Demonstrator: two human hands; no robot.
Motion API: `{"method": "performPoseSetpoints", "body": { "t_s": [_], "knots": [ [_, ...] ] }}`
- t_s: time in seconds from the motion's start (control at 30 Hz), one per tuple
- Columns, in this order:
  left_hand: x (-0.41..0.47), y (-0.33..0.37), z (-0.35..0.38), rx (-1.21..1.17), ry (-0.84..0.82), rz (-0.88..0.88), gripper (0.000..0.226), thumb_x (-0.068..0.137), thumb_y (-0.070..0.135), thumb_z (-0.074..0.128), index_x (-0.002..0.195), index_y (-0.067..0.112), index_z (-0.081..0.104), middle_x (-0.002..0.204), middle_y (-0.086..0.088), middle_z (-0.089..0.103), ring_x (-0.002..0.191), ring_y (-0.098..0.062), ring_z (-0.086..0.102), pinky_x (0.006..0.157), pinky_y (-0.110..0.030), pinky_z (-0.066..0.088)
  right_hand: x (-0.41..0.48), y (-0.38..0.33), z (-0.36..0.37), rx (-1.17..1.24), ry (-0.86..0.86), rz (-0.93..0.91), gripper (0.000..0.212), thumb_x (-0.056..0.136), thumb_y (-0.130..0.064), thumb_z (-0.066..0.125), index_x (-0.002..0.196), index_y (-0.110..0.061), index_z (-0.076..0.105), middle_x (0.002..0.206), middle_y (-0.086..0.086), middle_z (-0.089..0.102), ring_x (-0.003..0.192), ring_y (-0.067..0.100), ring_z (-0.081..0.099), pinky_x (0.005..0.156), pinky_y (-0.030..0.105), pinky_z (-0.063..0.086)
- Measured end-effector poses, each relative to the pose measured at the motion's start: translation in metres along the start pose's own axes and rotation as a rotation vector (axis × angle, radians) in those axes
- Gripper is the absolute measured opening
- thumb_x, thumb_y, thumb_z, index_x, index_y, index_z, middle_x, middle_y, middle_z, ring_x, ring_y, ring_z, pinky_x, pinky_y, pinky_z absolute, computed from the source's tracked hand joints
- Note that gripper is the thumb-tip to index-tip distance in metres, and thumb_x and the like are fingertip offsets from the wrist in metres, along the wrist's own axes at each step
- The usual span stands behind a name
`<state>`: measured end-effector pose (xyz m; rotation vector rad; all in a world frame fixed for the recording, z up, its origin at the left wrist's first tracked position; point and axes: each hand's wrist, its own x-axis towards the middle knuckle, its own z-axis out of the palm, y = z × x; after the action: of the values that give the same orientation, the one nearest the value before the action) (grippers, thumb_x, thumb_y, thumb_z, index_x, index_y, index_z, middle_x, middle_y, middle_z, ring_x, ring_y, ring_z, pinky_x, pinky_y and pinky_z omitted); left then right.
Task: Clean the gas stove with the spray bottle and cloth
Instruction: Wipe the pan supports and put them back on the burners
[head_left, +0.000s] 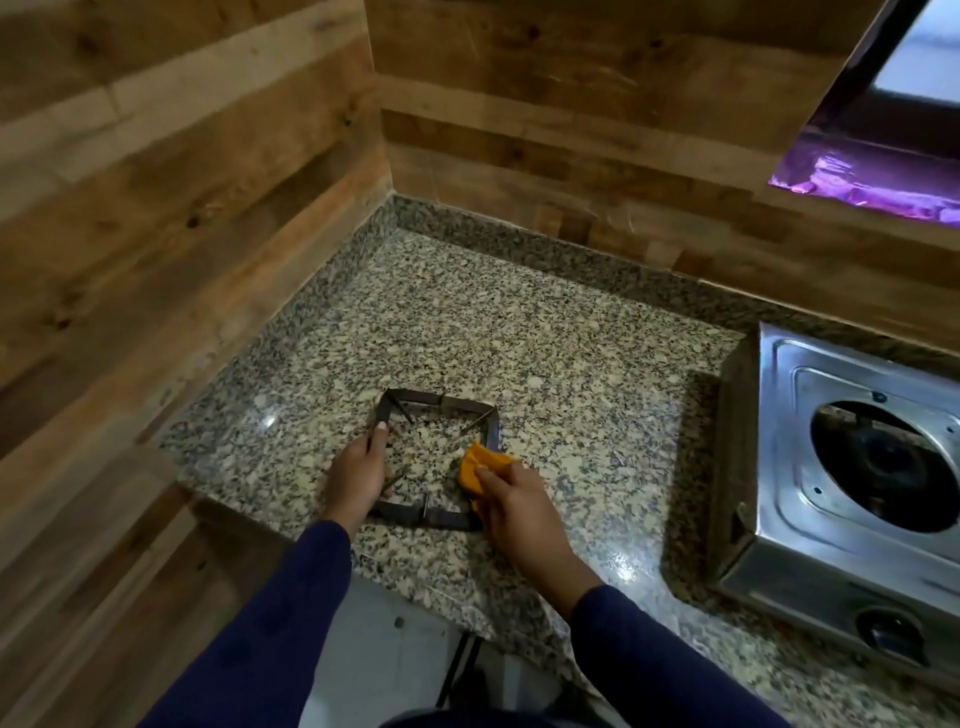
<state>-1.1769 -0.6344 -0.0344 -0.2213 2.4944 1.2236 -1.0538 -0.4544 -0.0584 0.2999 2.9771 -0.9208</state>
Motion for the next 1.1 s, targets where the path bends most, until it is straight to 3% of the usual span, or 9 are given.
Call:
{"method": "performPoseSetpoints", "body": {
  "t_s": [0.1, 0.2, 0.33, 0.53, 0.67, 0.77, 0.93, 1.0, 1.1],
  "knots": [
    [-0.009, -0.002, 0.007, -0.091, 0.066, -0.005, 0.047, 0.103, 0.044, 0.035, 0.073, 0.013, 0.053, 0.064, -0.008, 0.051, 0.053, -0.019, 0.049, 0.04, -0.02, 0.038, 0.001, 0.004, -0.004, -0.186, -0.041, -0.084, 0.039, 0.095, -0.03, 0.056, 0.132, -0.02, 0.058, 0.121, 0.007, 0.055, 0.11, 0.03, 0.051, 0.087, 0.039, 0.051],
    [-0.018, 0.006, 0.015, -0.135, 0.114, -0.021, 0.041, 0.102, 0.038, 0.038, 0.073, 0.014, 0.052, 0.063, -0.006, 0.049, 0.057, -0.022, 0.048, 0.049, -0.026, 0.038, -0.008, 0.009, -0.022, -0.207, -0.091, 0.015, 0.031, 0.092, -0.029, 0.055, 0.118, -0.014, 0.064, 0.107, 0.007, 0.057, 0.097, 0.026, 0.054, 0.075, 0.03, 0.047],
    [-0.032, 0.031, 0.027, -0.228, 0.181, -0.094, 0.04, 0.104, 0.038, 0.036, 0.084, 0.008, 0.055, 0.068, -0.007, 0.051, 0.056, -0.02, 0.047, 0.05, -0.026, 0.033, -0.035, 0.024, -0.062, 0.159, 0.032, 0.323, 0.011, 0.084, -0.02, 0.059, 0.082, -0.013, 0.067, 0.073, 0.004, 0.063, 0.064, 0.015, 0.058, 0.058, 0.035, 0.047],
    [-0.066, 0.103, 0.052, -0.553, 0.152, -0.191, 0.04, 0.103, 0.041, 0.037, 0.08, 0.012, 0.052, 0.067, -0.004, 0.043, 0.058, -0.021, 0.044, 0.052, -0.03, 0.037, -0.042, 0.0, -0.116, 0.337, 0.455, 0.089, 0.037, 0.095, -0.027, 0.058, 0.132, -0.028, 0.056, 0.11, -0.009, 0.054, 0.099, 0.005, 0.053, 0.08, 0.023, 0.045],
    [-0.093, 0.159, 0.065, -0.637, 0.148, -0.128, 0.045, 0.102, 0.043, 0.038, 0.068, 0.016, 0.044, 0.058, -0.001, 0.037, 0.05, -0.02, 0.038, 0.05, -0.028, 0.035, -0.048, 0.0, -0.131, 0.176, 0.483, -0.018, 0.038, 0.097, -0.022, 0.057, 0.135, -0.024, 0.057, 0.121, -0.004, 0.046, 0.114, 0.013, 0.051, 0.096, 0.027, 0.045],
    [-0.109, 0.185, 0.067, -0.653, 0.172, -0.028, 0.044, 0.103, 0.041, 0.037, 0.067, 0.016, 0.041, 0.056, 0.001, 0.031, 0.046, -0.017, 0.03, 0.048, -0.028, 0.026, -0.063, 0.014, -0.149, 0.25, 0.583, 0.067, 0.037, 0.093, -0.016, 0.061, 0.129, -0.023, 0.062, 0.111, -0.008, 0.048, 0.102, 0.009, 0.053, 0.089, 0.023, 0.043],
    [-0.144, 0.217, 0.08, -0.854, 0.085, -0.133, 0.036, 0.104, 0.041, 0.034, 0.088, 0.013, 0.049, 0.068, -0.001, 0.04, 0.055, -0.018, 0.041, 0.049, -0.032, 0.043, -0.093, 0.016, -0.199, 0.484, 0.822, 0.137, 0.029, 0.094, -0.016, 0.062, 0.118, -0.032, 0.063, 0.102, -0.009, 0.052, 0.096, -0.003, 0.055, 0.082, 0.022, 0.045],
    [-0.159, 0.228, 0.088, -0.911, 0.049, -0.156, 0.039, 0.103, 0.044, 0.034, 0.09, 0.011, 0.05, 0.075, -0.003, 0.044, 0.063, -0.019, 0.045, 0.054, -0.033, 0.045, -0.097, 0.005, -0.21, 0.387, 0.773, -0.01, 0.041, 0.094, -0.018, 0.061, 0.134, -0.029, 0.057, 0.112, -0.007, 0.049, 0.103, 0.0, 0.052, 0.086, 0.015, 0.043],
    [-0.177, 0.24, 0.096, -0.917, 0.056, -0.11, 0.039, 0.103, 0.043, 0.035, 0.081, 0.013, 0.049, 0.072, -0.003, 0.046, 0.063, -0.019, 0.045, 0.059, -0.034, 0.042, -0.094, -0.005, -0.211, 0.062, 0.649, -0.137, 0.047, 0.092, -0.022, 0.061, 0.139, -0.024, 0.053, 0.121, 0.003, 0.046, 0.109, 0.019, 0.051, 0.085, 0.031, 0.051]
  ]
}}
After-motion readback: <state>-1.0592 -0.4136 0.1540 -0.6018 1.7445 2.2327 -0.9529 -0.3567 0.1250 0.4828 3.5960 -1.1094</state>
